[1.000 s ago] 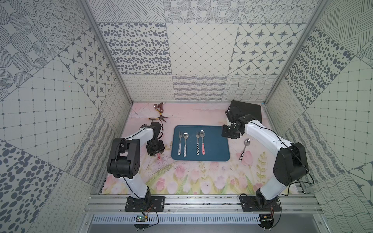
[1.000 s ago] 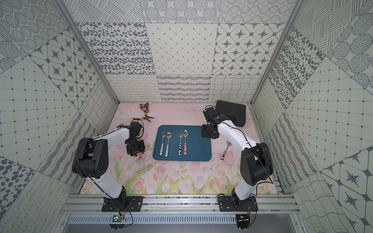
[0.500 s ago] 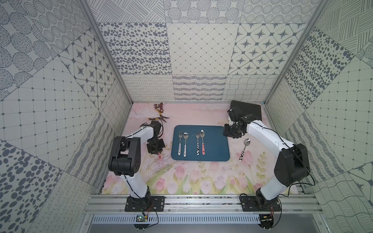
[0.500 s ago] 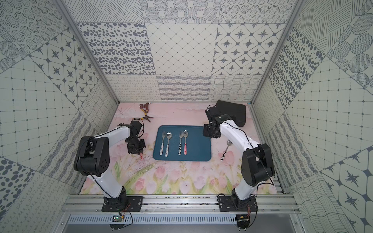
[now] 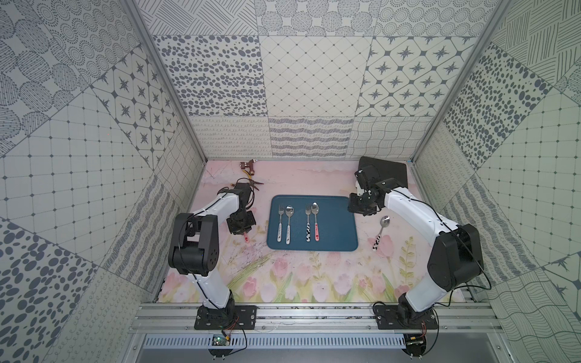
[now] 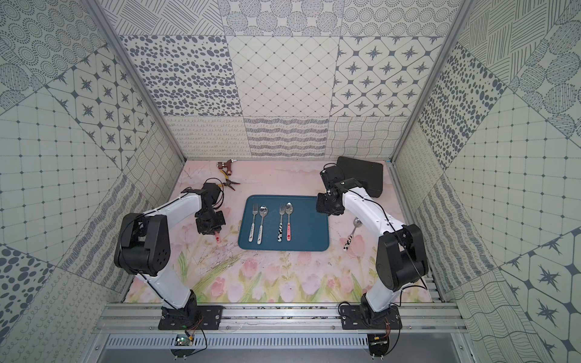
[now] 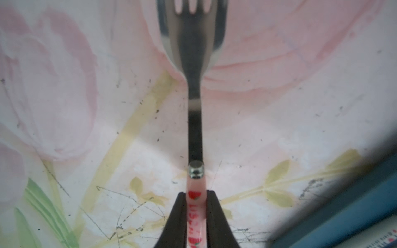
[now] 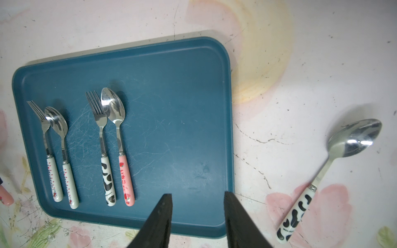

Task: Set the spoon and fork side by side
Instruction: Pick up the fork at the center of the board.

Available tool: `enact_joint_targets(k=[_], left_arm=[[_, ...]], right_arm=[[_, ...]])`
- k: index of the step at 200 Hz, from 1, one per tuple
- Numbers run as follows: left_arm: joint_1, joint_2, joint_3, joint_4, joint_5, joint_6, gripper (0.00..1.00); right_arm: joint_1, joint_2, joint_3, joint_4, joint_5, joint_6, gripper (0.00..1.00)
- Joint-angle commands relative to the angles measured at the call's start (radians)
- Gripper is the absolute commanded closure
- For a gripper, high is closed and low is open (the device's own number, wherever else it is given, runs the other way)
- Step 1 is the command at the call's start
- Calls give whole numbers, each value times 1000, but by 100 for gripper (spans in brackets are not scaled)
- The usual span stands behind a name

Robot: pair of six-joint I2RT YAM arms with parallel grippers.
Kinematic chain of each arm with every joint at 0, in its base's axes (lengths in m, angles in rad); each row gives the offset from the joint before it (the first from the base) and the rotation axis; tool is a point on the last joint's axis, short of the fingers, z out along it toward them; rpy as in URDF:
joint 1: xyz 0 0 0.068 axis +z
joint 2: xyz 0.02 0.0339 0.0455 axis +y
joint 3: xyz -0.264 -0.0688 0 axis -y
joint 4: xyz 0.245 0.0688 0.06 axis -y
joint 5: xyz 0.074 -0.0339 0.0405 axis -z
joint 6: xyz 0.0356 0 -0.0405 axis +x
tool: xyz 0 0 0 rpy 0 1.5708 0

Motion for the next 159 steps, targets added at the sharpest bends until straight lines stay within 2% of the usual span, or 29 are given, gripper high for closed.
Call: enact_joint_targets(k=[1, 55, 86, 124, 159], left_arm=[[-38, -11, 36, -74, -51, -28, 100], [-127, -5, 88, -118, -22, -62, 100], [-222, 17, 190, -175, 20, -105, 100], [-408, 159, 499, -295, 57, -136, 100], [-549, 364, 809, -400, 96, -139, 100]], right_arm=[[-5, -12, 8, 21, 3, -19, 56], [-16, -18, -7, 22, 12, -22, 56], [-49, -35, -33, 24, 29, -11, 56], [-135, -60, -68, 23, 48, 0, 56], [-206, -94, -103, 34, 50, -3, 56]])
